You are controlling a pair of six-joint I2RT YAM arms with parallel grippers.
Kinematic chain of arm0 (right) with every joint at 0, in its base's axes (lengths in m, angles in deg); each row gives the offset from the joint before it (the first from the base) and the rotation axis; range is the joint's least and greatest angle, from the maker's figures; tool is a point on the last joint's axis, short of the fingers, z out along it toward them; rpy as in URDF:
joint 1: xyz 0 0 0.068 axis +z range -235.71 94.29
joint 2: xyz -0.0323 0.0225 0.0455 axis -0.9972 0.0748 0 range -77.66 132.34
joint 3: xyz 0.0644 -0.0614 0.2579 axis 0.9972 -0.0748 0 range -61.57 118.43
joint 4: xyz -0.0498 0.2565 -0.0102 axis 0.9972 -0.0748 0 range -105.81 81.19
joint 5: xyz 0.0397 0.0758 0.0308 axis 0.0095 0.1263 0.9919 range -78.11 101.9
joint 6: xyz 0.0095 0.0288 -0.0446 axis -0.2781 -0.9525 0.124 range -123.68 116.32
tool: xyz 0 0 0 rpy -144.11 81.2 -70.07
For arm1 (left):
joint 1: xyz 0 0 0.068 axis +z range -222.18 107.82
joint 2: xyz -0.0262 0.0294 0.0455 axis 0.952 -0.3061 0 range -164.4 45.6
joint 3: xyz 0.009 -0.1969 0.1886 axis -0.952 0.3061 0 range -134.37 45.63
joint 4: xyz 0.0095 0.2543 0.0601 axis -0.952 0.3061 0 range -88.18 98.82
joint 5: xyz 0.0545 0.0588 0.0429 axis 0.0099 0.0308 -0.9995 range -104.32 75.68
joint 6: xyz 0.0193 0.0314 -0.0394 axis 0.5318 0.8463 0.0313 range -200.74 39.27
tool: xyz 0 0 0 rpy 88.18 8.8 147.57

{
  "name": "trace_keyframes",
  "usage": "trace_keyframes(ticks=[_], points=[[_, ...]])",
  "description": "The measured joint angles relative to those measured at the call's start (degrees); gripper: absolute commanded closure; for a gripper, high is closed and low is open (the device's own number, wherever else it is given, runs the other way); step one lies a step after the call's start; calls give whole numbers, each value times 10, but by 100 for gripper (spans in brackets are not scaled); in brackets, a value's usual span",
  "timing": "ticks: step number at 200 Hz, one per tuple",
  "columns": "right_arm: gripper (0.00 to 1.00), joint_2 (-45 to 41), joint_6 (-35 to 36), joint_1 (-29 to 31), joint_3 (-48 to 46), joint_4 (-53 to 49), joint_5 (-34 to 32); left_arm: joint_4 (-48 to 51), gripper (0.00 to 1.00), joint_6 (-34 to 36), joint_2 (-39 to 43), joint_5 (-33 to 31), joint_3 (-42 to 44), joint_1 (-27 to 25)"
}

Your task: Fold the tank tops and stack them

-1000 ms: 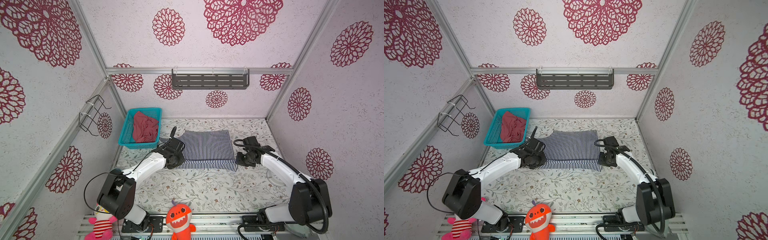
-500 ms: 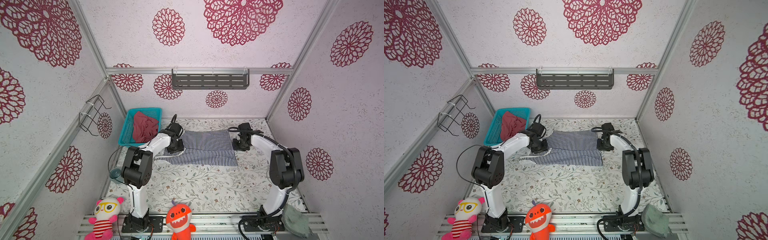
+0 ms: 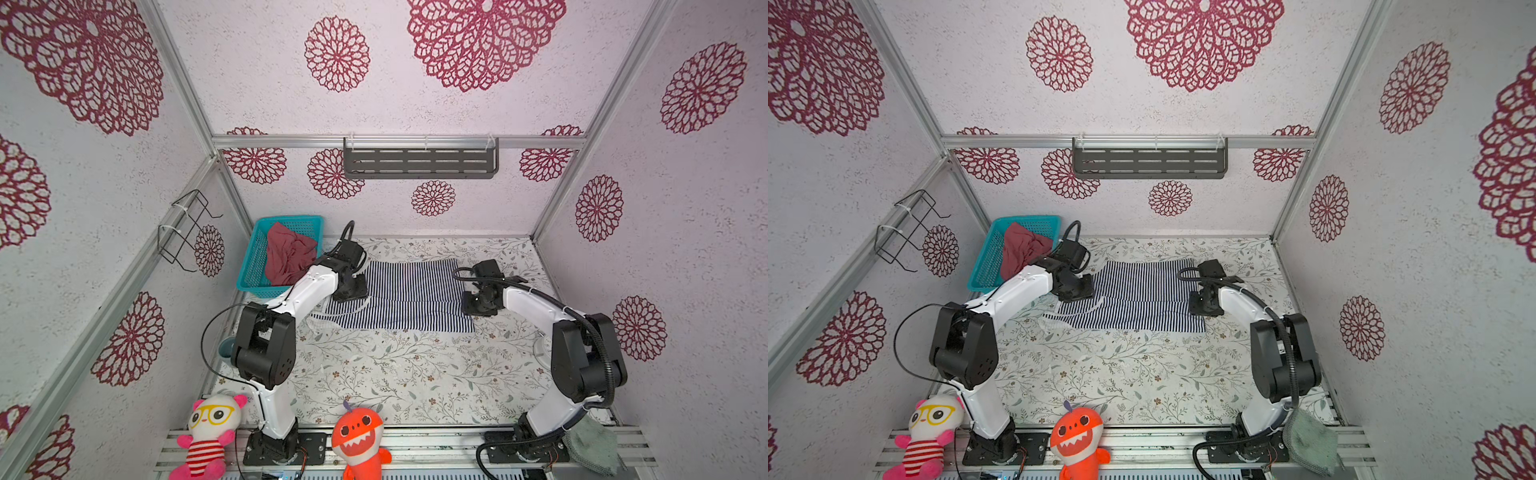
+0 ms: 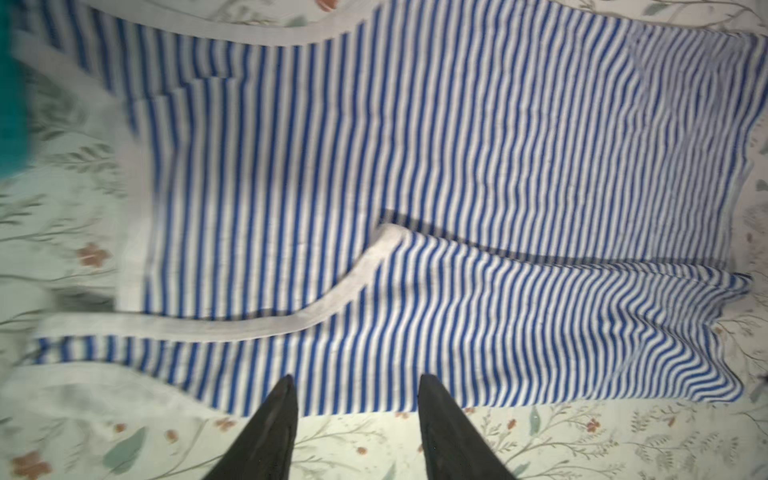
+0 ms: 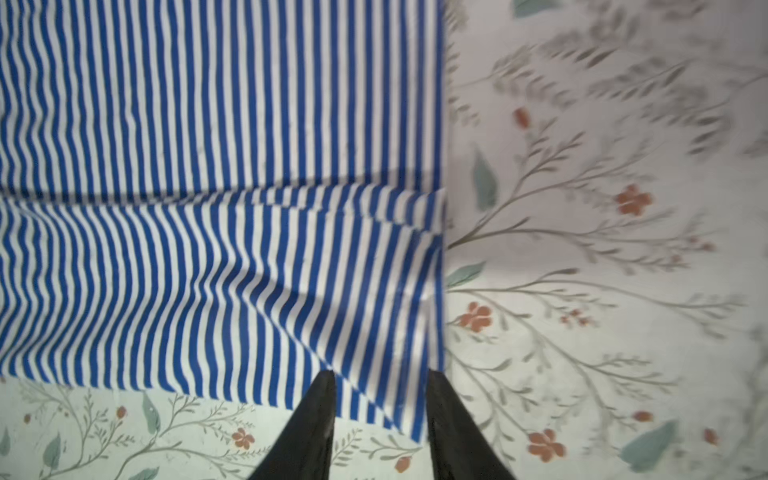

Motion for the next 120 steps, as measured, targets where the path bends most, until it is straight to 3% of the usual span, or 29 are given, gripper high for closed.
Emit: trace_keyframes(ticks=[23,59,120], points=[[70,28,-25,17,-28,33,13,-40,51,-18,-52,14,1,-25],[72,46,-38,17,-33,61,-1,-72,52,-38,-89,21,43,-22],[73,0,-47,17,-103,101,-22,-166,53,-71,-13,39,171,-26]])
